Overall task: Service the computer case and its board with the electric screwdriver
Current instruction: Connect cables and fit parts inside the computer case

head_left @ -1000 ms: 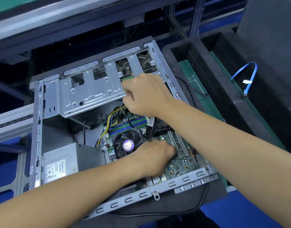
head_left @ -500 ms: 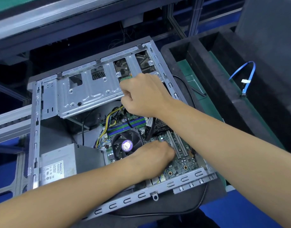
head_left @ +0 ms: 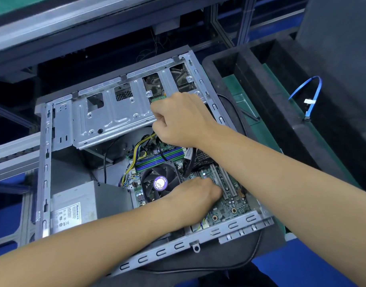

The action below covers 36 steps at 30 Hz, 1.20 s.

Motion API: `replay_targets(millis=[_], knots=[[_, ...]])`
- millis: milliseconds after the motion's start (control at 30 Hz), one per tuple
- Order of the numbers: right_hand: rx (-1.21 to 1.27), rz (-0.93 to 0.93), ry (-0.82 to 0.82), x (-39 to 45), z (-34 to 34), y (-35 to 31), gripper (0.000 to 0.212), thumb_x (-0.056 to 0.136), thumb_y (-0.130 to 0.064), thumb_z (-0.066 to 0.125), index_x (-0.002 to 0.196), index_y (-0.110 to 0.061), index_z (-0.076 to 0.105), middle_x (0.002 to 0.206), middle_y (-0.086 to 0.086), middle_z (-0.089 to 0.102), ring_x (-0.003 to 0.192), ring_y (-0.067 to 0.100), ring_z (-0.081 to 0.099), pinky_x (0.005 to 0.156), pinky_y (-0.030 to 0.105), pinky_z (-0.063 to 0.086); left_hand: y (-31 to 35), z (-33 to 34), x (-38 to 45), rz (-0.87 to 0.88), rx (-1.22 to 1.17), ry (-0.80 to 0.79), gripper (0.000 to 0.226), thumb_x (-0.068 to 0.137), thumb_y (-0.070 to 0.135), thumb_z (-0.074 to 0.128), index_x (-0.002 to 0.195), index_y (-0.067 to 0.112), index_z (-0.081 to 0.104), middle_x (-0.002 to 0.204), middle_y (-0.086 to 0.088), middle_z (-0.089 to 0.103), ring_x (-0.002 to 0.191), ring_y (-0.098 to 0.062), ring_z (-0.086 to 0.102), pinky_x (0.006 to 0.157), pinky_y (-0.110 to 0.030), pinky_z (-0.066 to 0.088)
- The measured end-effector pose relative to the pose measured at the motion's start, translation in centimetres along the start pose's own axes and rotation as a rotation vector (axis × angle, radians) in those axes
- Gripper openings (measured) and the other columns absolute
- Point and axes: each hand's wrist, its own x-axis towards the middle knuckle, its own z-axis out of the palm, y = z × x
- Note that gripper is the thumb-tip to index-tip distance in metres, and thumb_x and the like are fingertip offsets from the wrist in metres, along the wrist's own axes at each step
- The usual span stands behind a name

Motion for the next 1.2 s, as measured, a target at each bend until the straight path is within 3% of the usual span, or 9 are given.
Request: replay_targets(millis=[133,233,367,567,767,833,933,1067,1200], knots=[[0.003,0.002,0.003,0.0,0.0,0.0,0.015,0.072,-0.024,0.038,0.070,-0.013,0.048,0.052,-0.004,0.031,0.053,0.022,0.030,0.049,0.026,0.019,-0.1,0.0,0.0,-0.027,-0.015,-0.002,0.038,0.073,-0.012,0.046,0.060,0.015,0.022,0.058,-0.003,0.026,0.060,-0.030,0.038,0.054,-0.035,0.030],[-0.005,0.011,-0.001,0.0,0.0,0.0,0.011,0.075,-0.022,0.043,0.070,-0.013,0.048,0.052,-0.004,0.030,0.052,0.022,0.029,0.049,0.026,0.018,0.0,0.2,0.1,-0.057,-0.004,-0.019,0.031,0.077,-0.010,0.047,0.067,0.013,0.029,0.064,-0.008,0.036,0.074,-0.037,0.055,0.056,-0.037,0.035],[-0.005,0.016,-0.004,0.0,0.1,0.1,0.009,0.077,-0.017,0.049,0.069,-0.013,0.047,0.051,-0.004,0.029,0.052,0.021,0.028,0.049,0.026,0.018,0.5,0.0,0.3,-0.086,0.027,-0.056,0.022,0.077,-0.010,0.047,0.080,0.011,0.040,0.084,-0.017,0.052,0.086,-0.040,0.060,0.057,-0.037,0.037],[0.008,0.012,-0.001,-0.1,0.0,0.1,0.011,0.076,-0.020,0.045,0.069,-0.012,0.046,0.051,-0.005,0.028,0.047,0.014,0.022,0.049,0.026,0.016,0.6,-0.1,0.4,-0.103,0.013,-0.079,0.024,0.077,-0.010,0.046,0.080,0.012,0.038,0.079,-0.014,0.045,0.087,-0.041,0.060,0.058,-0.037,0.035],[0.010,0.018,-0.011,0.0,-0.1,0.1,0.010,0.077,-0.018,0.048,0.069,-0.012,0.047,0.051,-0.005,0.029,0.049,0.018,0.025,0.049,0.025,0.017,0.0,-0.2,0.1,-0.057,0.030,-0.103,0.022,0.079,-0.007,0.048,0.077,0.011,0.037,0.073,-0.013,0.045,0.085,-0.040,0.059,0.058,-0.037,0.037],[0.004,0.021,-0.012,0.0,0.0,0.1,0.011,0.079,-0.016,0.051,0.069,-0.012,0.048,0.051,-0.004,0.029,0.051,0.020,0.027,0.049,0.025,0.018,-0.2,-0.2,-0.2,-0.011,0.071,-0.108,0.017,0.080,-0.006,0.048,0.079,0.009,0.042,0.076,-0.013,0.050,0.086,-0.038,0.059,0.060,-0.038,0.038],[0.003,0.014,-0.007,0.0,0.0,0.1,0.011,0.077,-0.020,0.046,0.069,-0.012,0.048,0.051,-0.005,0.030,0.051,0.021,0.028,0.049,0.025,0.019,-0.4,-0.4,-0.2,0.014,0.125,-0.134,0.009,0.083,-0.003,0.054,0.090,0.003,0.054,0.086,-0.017,0.059,0.089,-0.037,0.060,0.077,-0.043,0.049],[0.013,0.015,0.003,0.0,-0.1,-0.2,0.018,0.070,-0.025,0.035,0.069,-0.012,0.047,0.051,-0.005,0.030,0.048,0.017,0.026,0.049,0.025,0.019,-0.6,-0.6,-0.1,-0.016,0.071,-0.167,0.014,0.081,-0.004,0.053,0.082,0.007,0.046,0.082,-0.016,0.053,0.089,-0.037,0.058,0.065,-0.042,0.047],[0.009,0.016,0.000,0.0,0.0,0.0,0.015,0.072,-0.024,0.039,0.069,-0.013,0.048,0.051,-0.005,0.031,0.051,0.021,0.030,0.049,0.025,0.020,-0.8,-0.7,-0.2,-0.015,0.054,-0.173,0.026,0.074,-0.006,0.051,0.074,0.013,0.033,0.065,-0.008,0.035,0.084,-0.034,0.055,0.059,-0.036,0.040]])
